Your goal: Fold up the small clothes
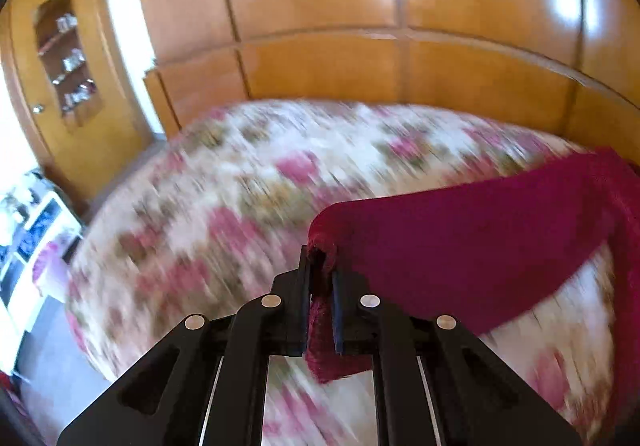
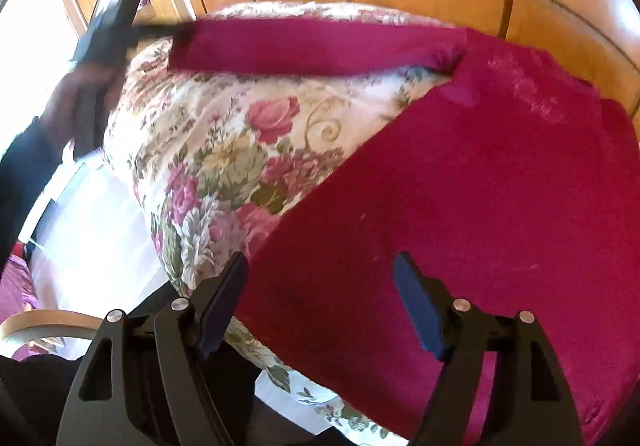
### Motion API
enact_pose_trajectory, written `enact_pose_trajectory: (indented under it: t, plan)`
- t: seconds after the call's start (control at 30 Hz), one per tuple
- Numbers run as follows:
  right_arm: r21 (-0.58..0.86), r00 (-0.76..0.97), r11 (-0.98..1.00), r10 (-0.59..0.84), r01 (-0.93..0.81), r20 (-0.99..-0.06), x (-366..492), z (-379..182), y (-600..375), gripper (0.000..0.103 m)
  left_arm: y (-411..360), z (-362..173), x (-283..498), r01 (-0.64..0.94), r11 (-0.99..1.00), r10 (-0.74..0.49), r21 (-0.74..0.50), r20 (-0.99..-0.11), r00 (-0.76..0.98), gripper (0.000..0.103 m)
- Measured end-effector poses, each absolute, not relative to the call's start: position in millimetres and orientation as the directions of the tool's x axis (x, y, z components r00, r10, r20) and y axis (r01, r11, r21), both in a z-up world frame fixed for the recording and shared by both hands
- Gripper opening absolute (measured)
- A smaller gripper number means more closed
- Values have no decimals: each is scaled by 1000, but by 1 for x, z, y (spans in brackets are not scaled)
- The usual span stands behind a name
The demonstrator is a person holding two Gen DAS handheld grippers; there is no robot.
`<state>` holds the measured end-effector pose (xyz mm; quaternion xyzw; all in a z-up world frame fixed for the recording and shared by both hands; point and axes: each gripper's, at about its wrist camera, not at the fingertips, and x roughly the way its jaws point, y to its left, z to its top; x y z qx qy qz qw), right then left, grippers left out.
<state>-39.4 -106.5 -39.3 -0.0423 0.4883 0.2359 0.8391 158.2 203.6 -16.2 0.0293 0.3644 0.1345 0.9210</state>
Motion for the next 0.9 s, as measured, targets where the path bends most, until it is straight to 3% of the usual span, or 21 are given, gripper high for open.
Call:
enact_pose_trajectory:
  t: [0.17,0.27,0.37,0.43,0.47,0.5,0.53,0.6,0.8,0.87,0.9]
  plan:
    - [139,388,896,317,-423,-865,-40,-60,-108,72,216,-19,209,-275,920,392,280,-627,674,7]
    - [109,402,897,297,-429,-866,-42,-63,-108,69,226,-46,239,-292,909,416,298,-683,600,7]
    - [73,416,894,277,-443,-866,-43,-61,-108,51,235,-72,254,-303,918,386,257,-755,529,8]
    - [64,421,891,275,-450,-865,-45,-58,-112,30,239,-81,255,-314,922,363,225,-782,506,11]
    - [62,422,889,276,-454,-864,-44,-56,-113,23,243,-81,252,-327,923,353,202,-785,510,15]
    - [66,418,887,280,-458,-864,-44,-55,-113,18,247,-80,249,-343,921,348,184,-785,513,27]
    - [70,415,885,284,-461,-864,-44,-54,-114,17,254,-75,243,-371,915,347,160,-782,517,48]
    - [71,414,884,286,-462,-864,-44,-53,-113,17,264,-67,228,-414,904,340,106,-766,545,64]
    - [69,424,883,291,-465,-858,-45,-55,-109,16,300,-49,182,-512,859,314,-19,-770,556,64]
    - [93,424,878,316,-469,-848,-47,-49,-110,9,309,-53,172,-555,832,350,5,-781,517,63]
    - [88,430,877,317,-473,-845,-49,-46,-109,9,314,-56,166,-582,813,373,22,-787,491,58]
